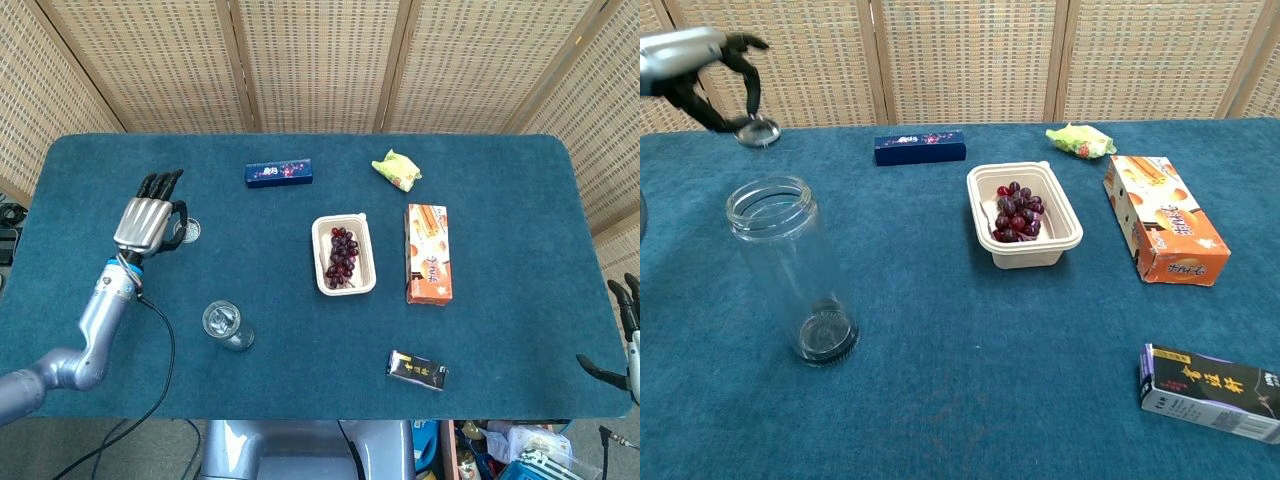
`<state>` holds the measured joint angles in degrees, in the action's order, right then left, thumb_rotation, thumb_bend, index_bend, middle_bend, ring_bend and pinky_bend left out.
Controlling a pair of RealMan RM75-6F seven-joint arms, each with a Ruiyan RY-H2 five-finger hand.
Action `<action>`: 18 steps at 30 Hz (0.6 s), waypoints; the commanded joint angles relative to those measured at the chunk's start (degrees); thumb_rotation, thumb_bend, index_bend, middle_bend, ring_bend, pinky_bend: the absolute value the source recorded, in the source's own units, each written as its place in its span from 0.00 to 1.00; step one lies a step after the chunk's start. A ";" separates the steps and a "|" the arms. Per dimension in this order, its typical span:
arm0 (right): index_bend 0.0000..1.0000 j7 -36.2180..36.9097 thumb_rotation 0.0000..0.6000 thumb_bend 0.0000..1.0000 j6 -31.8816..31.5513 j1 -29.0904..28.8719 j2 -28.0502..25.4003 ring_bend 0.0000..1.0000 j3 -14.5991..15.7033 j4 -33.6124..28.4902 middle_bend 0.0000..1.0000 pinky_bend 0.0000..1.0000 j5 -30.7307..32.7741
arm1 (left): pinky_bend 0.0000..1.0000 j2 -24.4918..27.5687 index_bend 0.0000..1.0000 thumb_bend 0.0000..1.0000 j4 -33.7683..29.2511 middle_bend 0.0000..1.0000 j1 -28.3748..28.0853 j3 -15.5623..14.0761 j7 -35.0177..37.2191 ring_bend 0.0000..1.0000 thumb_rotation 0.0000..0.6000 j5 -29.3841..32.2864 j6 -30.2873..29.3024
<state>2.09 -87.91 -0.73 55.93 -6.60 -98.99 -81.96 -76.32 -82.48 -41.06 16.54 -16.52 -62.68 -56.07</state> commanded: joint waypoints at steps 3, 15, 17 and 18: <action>0.00 -0.82 1.00 0.00 0.01 -0.13 0.35 0.00 0.10 -0.19 0.00 0.00 -0.21 | 0.00 11.84 0.60 0.43 -15.61 0.00 4.35 0.15 0.57 0.00 1.00 -4.26 -5.00; 0.00 -2.79 1.00 0.00 0.05 -0.30 1.12 0.00 0.23 -0.53 0.00 0.00 -0.07 | 0.00 19.91 0.60 0.43 -25.57 0.00 7.11 -7.39 10.24 0.00 1.00 -23.11 -3.90; 0.00 -2.70 1.00 0.00 0.07 -0.30 1.11 0.00 0.17 -0.55 0.00 0.00 0.08 | 0.00 19.47 0.60 0.43 -26.14 0.00 7.23 -8.91 11.85 0.00 1.00 -26.38 -4.13; 0.00 -2.64 1.00 0.00 0.10 -0.30 1.10 0.00 0.16 -0.53 0.00 0.00 0.13 | 0.00 19.38 0.60 0.43 -26.16 0.00 7.25 -9.32 12.55 0.00 1.00 -27.33 -4.26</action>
<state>-0.56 -87.82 -1.03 57.03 -6.43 -99.52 -81.85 -56.94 -107.92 -34.27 9.10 -6.27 -87.15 -59.95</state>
